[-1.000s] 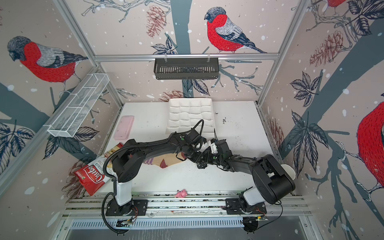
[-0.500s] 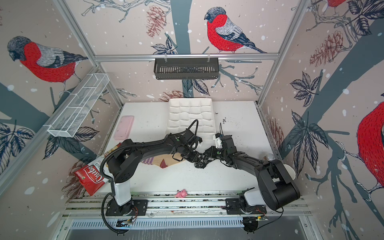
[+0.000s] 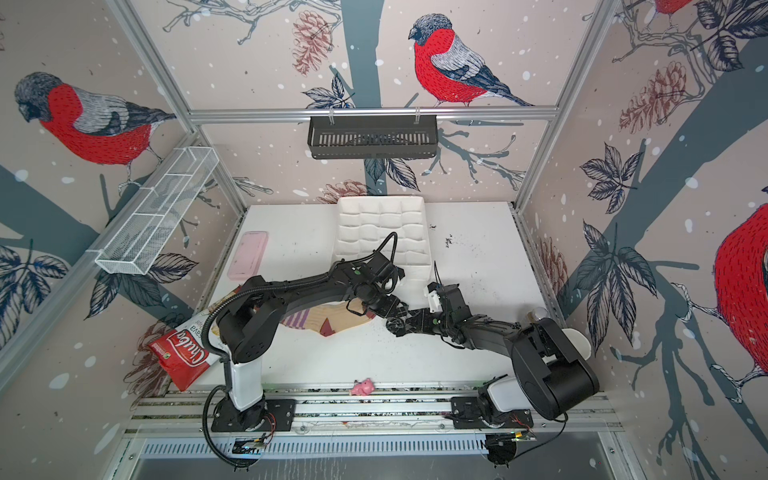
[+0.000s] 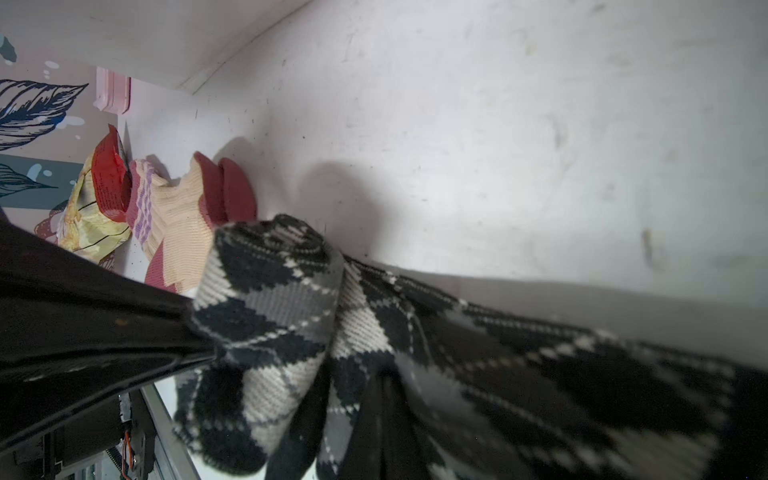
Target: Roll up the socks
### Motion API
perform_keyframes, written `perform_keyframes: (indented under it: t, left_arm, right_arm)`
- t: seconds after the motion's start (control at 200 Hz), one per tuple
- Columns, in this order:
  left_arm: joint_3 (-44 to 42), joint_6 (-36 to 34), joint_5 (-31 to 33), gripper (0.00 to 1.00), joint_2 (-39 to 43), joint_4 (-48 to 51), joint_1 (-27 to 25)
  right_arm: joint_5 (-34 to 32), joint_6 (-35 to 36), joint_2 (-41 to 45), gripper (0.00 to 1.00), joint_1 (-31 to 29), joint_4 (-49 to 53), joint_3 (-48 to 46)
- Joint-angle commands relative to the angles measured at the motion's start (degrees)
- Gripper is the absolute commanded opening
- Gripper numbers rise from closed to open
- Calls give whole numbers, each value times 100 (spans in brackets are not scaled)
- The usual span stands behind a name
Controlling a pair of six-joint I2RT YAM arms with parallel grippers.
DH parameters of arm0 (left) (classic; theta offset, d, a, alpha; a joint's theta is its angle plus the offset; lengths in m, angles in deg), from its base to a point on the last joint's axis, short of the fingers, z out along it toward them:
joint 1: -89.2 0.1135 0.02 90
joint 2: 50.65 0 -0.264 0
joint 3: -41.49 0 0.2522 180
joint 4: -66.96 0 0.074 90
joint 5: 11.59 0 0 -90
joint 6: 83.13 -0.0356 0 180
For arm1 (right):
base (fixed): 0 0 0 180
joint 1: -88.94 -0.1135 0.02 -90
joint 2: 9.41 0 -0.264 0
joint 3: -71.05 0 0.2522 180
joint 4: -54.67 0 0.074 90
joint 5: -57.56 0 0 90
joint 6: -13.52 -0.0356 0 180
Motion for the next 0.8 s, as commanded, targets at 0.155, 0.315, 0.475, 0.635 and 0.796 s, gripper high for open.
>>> perform_keyframes:
  t: [0.155,0.315,0.475,0.635,0.796]
  left_arm:
    - [876,-341,386,0,-529,1022,-449]
    - [1430,-535,815,0,-904,1751,-777]
    - [1411,-536,527,0,-798,1564,-827]
    - [1270,-451,-65,16,-734,973,-827]
    - [1158,-273,-310,26,-848,488,-813]
  right_arm:
    - [-284,-482,-17,4,-90,-20,-201]
    - [51,-671,-66,4,-6,-397,-311]
    - [512,-888,13,5,234,-798,-499]
    - [602,-951,27,5,347,-833,-560]
    - [594,-954,-11,5,368,-854,-630]
